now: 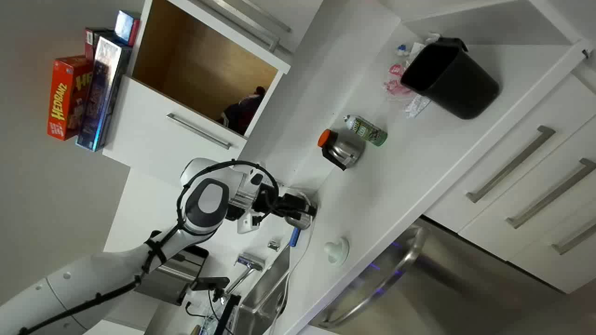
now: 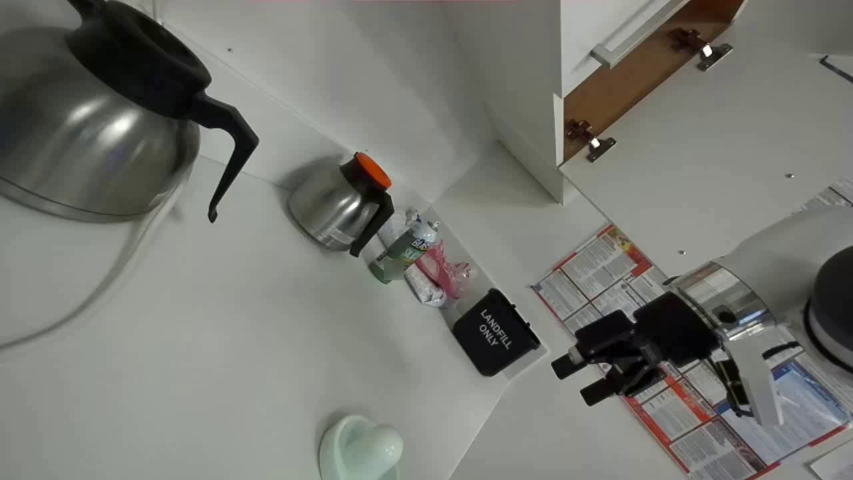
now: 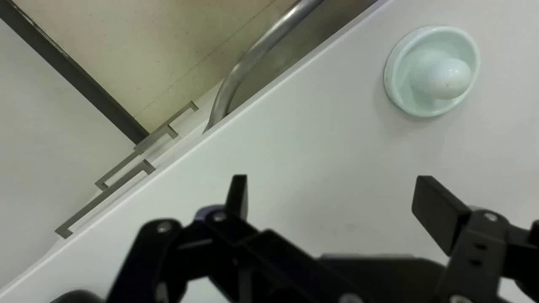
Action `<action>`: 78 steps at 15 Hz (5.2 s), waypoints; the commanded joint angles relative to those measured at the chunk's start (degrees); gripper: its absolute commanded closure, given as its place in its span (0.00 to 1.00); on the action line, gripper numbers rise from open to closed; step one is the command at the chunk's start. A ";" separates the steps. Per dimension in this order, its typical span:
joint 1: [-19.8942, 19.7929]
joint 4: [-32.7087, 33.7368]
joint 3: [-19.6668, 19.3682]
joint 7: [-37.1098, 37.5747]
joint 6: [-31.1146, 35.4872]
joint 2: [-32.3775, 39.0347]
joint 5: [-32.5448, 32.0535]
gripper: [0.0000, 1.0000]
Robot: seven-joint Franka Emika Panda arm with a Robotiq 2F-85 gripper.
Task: Pick up the bottle and move it to the left.
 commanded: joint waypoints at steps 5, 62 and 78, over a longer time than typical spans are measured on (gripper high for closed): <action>-0.18 0.10 0.16 -0.08 -0.14 0.00 0.08 0.00; -4.21 49.36 0.03 -22.07 57.52 62.70 -11.40 0.00; -6.10 63.47 3.28 -22.22 55.77 73.57 -11.82 0.00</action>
